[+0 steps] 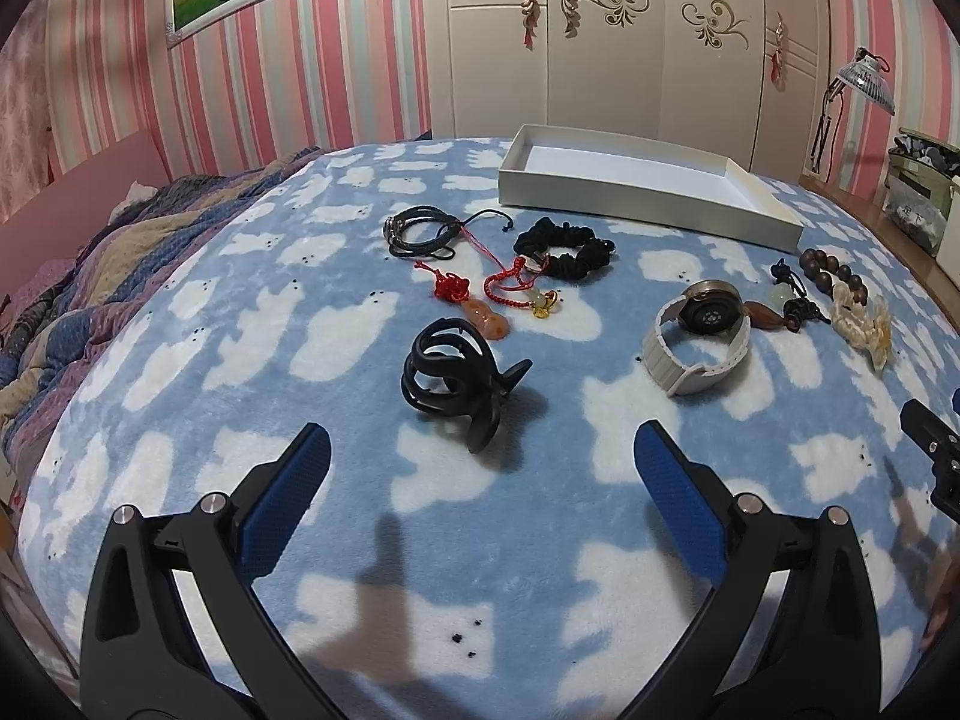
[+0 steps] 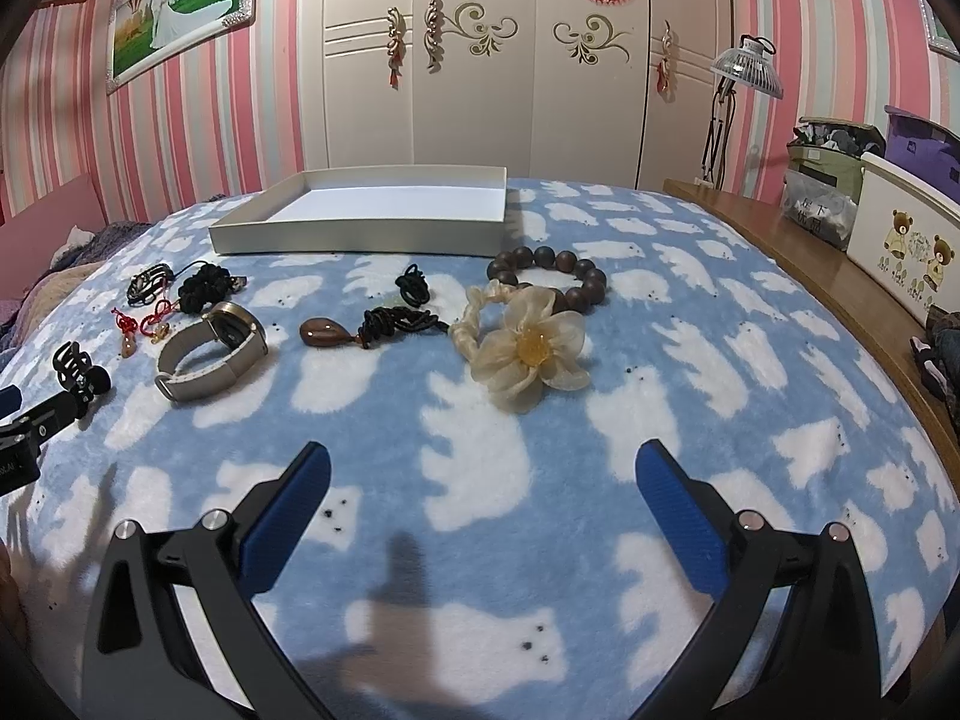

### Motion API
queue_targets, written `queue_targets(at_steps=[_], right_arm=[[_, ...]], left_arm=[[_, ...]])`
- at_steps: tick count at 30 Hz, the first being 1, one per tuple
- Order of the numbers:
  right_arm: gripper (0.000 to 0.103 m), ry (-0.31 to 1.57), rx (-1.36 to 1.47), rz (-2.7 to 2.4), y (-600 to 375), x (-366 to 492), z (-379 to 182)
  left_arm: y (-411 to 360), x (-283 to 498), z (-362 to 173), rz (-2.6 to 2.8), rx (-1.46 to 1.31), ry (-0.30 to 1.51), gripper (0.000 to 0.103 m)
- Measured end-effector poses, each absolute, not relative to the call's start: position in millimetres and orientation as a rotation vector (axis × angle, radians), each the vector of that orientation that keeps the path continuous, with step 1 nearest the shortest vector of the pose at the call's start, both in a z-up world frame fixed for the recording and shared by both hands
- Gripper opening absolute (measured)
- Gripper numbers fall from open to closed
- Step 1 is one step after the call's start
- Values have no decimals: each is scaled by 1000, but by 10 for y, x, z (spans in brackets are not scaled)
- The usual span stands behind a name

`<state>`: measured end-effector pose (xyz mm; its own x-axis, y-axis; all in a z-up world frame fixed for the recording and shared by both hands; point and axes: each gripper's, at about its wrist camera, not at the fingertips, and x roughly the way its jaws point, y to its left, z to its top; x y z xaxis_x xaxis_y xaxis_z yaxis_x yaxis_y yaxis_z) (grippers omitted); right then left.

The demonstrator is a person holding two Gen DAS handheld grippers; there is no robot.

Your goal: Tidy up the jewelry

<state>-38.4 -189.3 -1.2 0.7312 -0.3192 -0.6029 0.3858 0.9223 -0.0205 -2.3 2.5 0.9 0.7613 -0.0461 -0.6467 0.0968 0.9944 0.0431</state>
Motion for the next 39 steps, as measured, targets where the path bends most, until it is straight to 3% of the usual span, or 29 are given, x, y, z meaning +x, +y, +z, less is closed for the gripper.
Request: queue_targets(at_steps=[39], right_arm=[[101,646,125,-389,-1906,-373,-36]], left_arm=[[27,-17,11,-82,70,701,100]])
